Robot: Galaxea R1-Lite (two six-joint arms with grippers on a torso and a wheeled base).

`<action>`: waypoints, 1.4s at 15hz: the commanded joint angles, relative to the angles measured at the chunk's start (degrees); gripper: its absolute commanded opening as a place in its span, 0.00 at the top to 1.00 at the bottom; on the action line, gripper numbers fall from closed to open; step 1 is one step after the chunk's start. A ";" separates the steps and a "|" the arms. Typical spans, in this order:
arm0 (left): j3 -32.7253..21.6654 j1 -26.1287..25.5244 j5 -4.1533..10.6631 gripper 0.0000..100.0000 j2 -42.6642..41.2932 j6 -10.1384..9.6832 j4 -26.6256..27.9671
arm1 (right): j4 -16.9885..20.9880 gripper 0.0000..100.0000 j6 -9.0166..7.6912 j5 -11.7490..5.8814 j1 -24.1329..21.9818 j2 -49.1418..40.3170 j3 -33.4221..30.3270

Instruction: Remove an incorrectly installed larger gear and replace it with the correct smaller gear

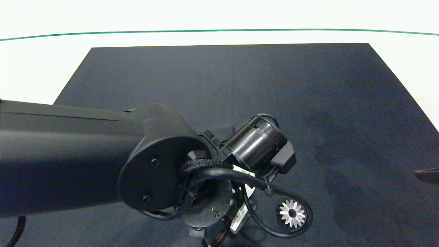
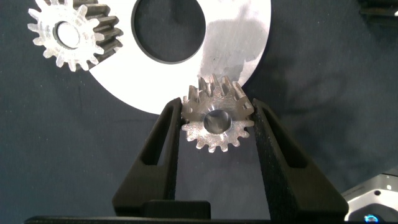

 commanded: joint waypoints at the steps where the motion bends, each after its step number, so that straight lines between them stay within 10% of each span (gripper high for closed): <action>1: 0.84 0.11 0.14 0.96 -0.46 -0.05 -0.19 | 0.36 0.00 0.01 -0.09 0.02 0.11 -0.01; 21: 5.23 0.11 0.14 0.96 -1.95 0.04 -6.78 | 0.36 0.00 -0.08 -0.09 0.02 0.11 0.08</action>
